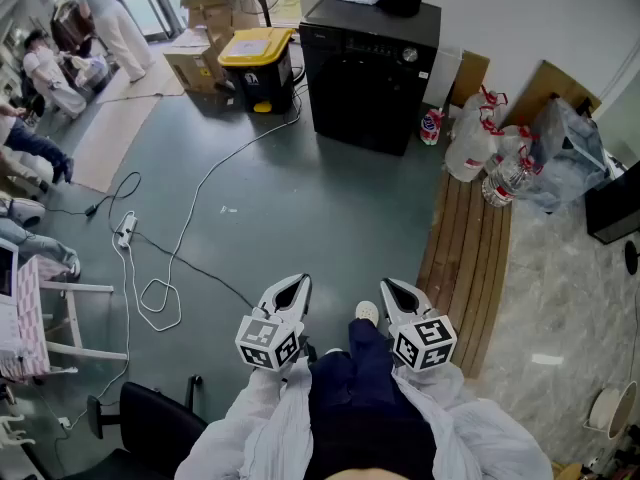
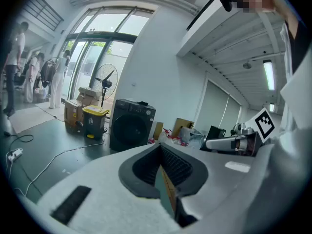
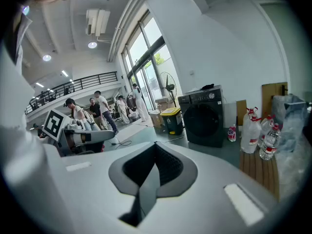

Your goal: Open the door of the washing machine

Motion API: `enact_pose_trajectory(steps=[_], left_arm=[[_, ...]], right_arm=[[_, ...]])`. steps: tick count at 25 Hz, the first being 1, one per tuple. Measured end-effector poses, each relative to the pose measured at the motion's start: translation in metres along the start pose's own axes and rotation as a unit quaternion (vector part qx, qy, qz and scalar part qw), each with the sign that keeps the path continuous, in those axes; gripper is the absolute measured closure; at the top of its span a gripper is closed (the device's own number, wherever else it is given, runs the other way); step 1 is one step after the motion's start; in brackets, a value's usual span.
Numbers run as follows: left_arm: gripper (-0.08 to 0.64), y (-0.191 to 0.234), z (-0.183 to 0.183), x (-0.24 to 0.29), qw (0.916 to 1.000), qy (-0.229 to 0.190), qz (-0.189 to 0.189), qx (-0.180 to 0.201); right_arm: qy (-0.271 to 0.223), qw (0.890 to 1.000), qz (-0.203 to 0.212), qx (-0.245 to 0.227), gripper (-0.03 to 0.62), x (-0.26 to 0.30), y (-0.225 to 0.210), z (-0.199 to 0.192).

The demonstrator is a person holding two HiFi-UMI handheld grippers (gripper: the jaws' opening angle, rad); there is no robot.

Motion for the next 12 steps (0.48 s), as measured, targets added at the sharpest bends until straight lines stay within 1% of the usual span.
enact_pose_trajectory(steps=[4, 8, 12], left_arm=[[0.558, 0.001, -0.016, -0.039, 0.9998, -0.002, -0.004, -0.017], [0.558, 0.003, -0.027, -0.067, 0.9998, -0.008, -0.005, -0.019], [0.559, -0.002, -0.031, -0.086, 0.9996, -0.014, -0.011, -0.020]], right_arm=[[-0.012, 1.000, -0.004, 0.000, 0.584, -0.013, 0.032, -0.010], [-0.028, 0.999, -0.018, -0.012, 0.584, -0.025, 0.051, -0.012], [-0.050, 0.998, -0.034, -0.011, 0.584, -0.038, 0.062, -0.016]])
Point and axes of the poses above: the fingertips, and each gripper's own axes: x forward along the fingers, y to its left, z out of its top, the point moved 3 cm from there along -x, backward along the fingers, and after that the axes turned 10 degrees about z, right-handed, at the moved point
